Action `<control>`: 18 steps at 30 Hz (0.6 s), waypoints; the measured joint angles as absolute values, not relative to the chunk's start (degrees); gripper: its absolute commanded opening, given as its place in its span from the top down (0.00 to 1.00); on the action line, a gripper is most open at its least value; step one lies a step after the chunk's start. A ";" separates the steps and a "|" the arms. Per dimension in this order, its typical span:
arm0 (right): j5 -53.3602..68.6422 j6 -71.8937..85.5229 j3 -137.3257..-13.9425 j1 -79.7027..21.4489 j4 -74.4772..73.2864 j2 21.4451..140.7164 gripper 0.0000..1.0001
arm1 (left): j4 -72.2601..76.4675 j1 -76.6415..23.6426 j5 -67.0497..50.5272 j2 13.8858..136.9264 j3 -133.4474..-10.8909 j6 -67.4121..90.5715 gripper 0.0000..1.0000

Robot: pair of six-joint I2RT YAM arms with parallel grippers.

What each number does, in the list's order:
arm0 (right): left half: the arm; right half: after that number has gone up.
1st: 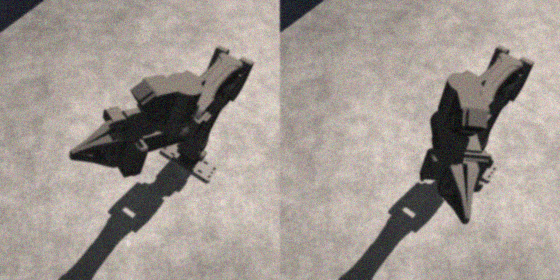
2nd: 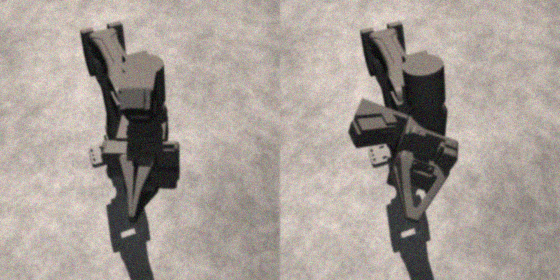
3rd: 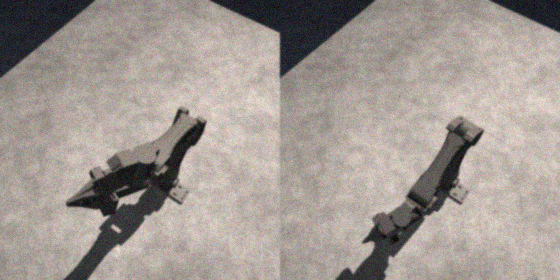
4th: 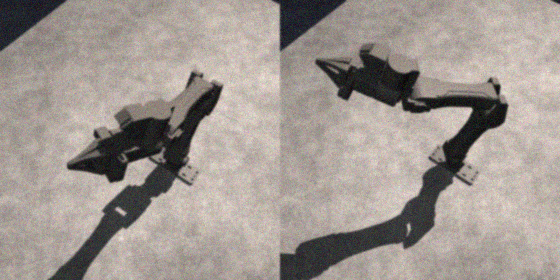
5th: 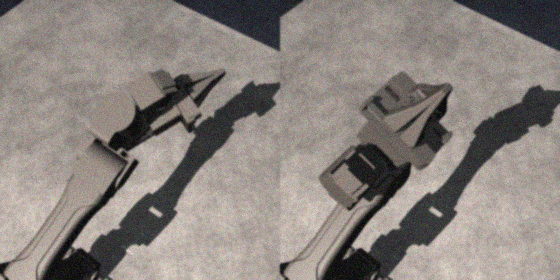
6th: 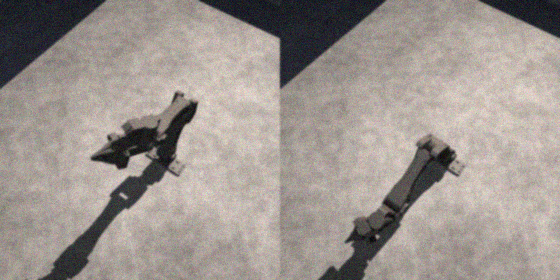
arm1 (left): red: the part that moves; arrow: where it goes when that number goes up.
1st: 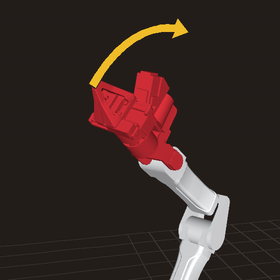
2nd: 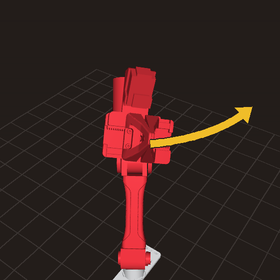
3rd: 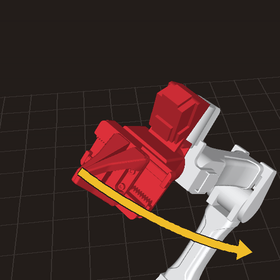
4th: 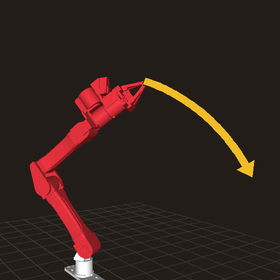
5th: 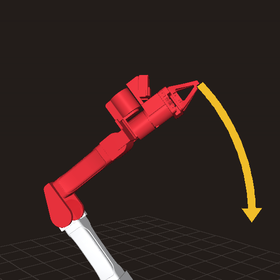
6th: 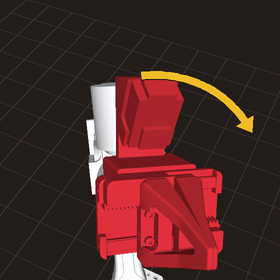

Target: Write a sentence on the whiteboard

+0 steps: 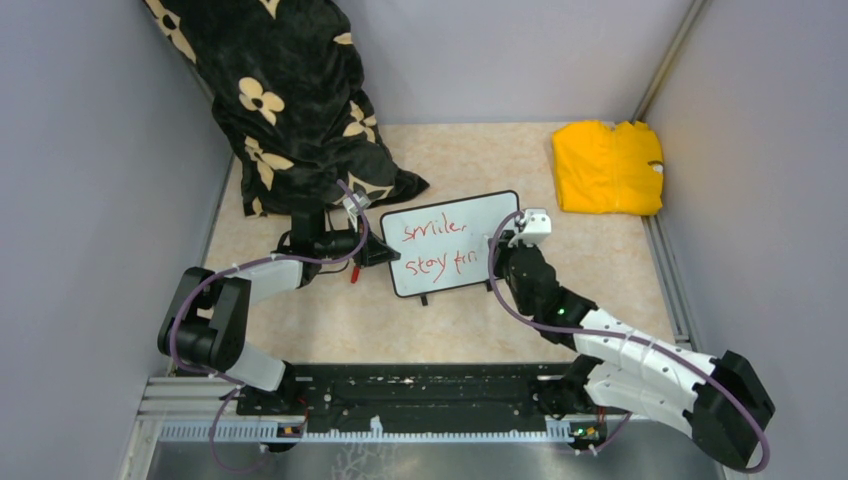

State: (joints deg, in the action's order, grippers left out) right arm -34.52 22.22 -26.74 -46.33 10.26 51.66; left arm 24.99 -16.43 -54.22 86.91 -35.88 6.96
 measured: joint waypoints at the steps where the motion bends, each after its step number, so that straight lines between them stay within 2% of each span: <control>1: -34.52 22.31 -26.74 -46.30 10.26 51.77 1.00 | 24.99 -16.43 -54.22 86.91 -35.88 6.96 1.00; 18: -34.33 24.69 -26.11 -46.30 9.26 51.33 1.00 | 24.99 -16.43 -54.22 86.89 -35.88 6.96 1.00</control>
